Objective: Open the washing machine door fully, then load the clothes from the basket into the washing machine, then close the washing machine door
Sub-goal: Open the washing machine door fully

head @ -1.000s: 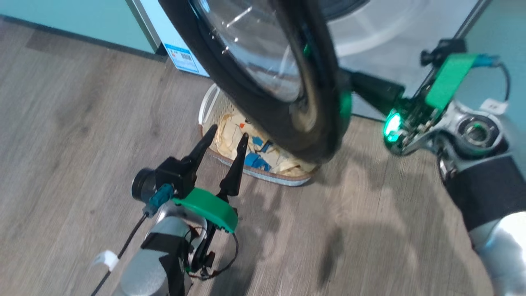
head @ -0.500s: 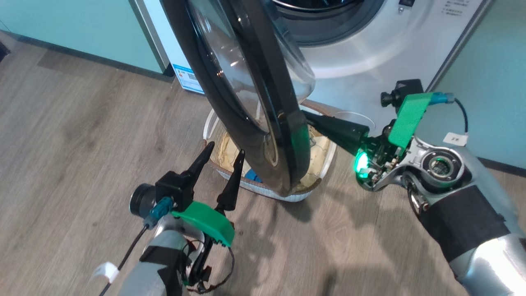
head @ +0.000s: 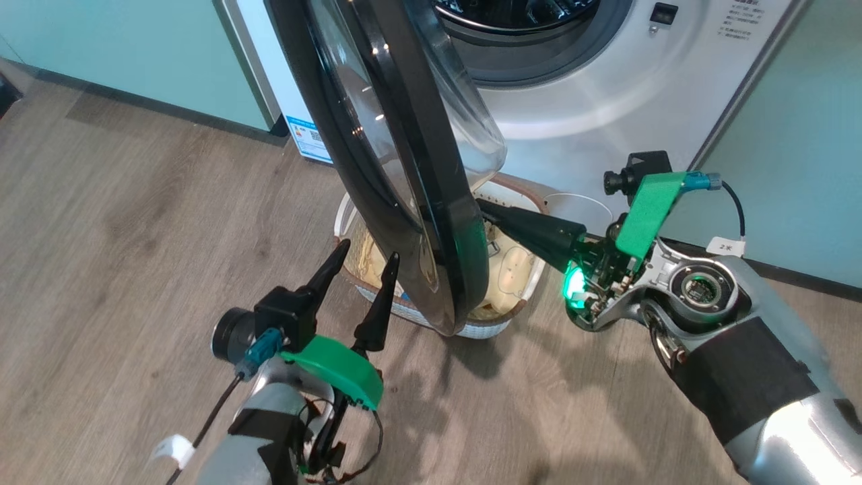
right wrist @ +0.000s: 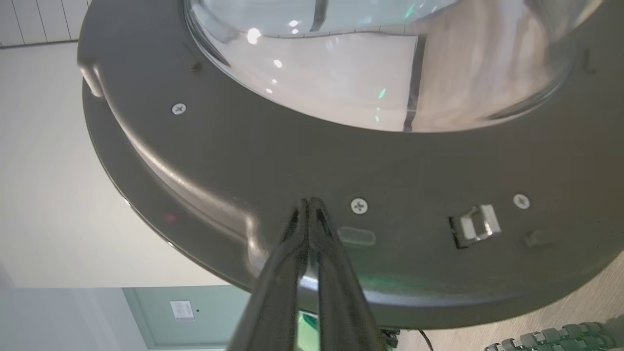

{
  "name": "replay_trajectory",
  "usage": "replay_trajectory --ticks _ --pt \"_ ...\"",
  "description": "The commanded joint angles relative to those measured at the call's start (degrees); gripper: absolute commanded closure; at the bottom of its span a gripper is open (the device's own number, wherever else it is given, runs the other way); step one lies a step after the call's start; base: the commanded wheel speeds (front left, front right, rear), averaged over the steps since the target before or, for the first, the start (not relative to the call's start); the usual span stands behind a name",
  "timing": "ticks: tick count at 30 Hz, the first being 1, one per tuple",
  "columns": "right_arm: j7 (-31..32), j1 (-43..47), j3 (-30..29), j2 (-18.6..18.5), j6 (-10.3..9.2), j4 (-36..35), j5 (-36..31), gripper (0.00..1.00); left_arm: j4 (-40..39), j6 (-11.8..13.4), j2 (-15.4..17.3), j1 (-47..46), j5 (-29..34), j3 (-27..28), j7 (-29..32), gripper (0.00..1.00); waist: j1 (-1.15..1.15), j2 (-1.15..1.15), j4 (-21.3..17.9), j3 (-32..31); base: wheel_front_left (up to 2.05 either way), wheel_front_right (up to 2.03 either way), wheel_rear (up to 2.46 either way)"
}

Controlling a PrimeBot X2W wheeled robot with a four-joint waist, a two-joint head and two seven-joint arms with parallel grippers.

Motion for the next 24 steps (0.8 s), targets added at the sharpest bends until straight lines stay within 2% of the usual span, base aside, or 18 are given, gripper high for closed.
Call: replay_trajectory --ticks 1,19,20,21,22,23,24 --pt "-0.9 -0.3 0.0 1.3 -0.15 -1.7 0.4 1.00 -1.9 0.2 0.6 -0.5 0.1 2.3 -0.4 0.00 0.00 0.00 -0.1 0.0 0.00 0.00 0.00" --pt "-7.6 1.5 -3.3 0.6 -0.15 -3.4 -1.2 1.00 -1.8 0.3 0.6 -0.7 0.1 3.1 -0.4 0.00 0.00 0.00 -1.8 0.3 0.00 0.00 0.00" --pt "-8.5 1.5 -3.5 0.6 -0.15 -3.6 -1.8 0.93 -1.8 0.3 0.6 -0.7 0.2 3.2 -0.4 0.00 0.00 0.00 -1.9 0.3 0.00 0.00 0.00" --pt "-9.2 1.6 -3.6 0.6 -0.15 -3.8 -2.5 0.55 -1.8 0.3 0.6 -0.7 0.2 3.2 -0.4 0.00 0.00 0.00 -2.0 0.4 0.00 0.00 0.00" --pt "-9.7 1.8 -3.7 0.6 -0.15 -4.1 -2.9 0.04 -1.8 0.3 0.6 -0.7 0.2 3.3 -0.4 0.00 0.00 0.00 -2.1 0.4 0.00 0.00 0.00" --pt "-10.3 2.1 -3.8 0.6 -0.15 -4.4 -3.4 0.00 -1.8 0.3 0.6 -0.7 0.2 3.3 -0.4 0.00 0.00 0.00 -2.2 0.4 0.00 0.00 0.00" --pt "-11.0 2.2 -3.8 0.6 -0.15 -4.8 -4.2 0.00 -1.8 0.3 0.6 -0.7 0.3 3.3 -0.4 0.00 0.00 0.00 -2.3 0.4 0.00 0.00 0.00"
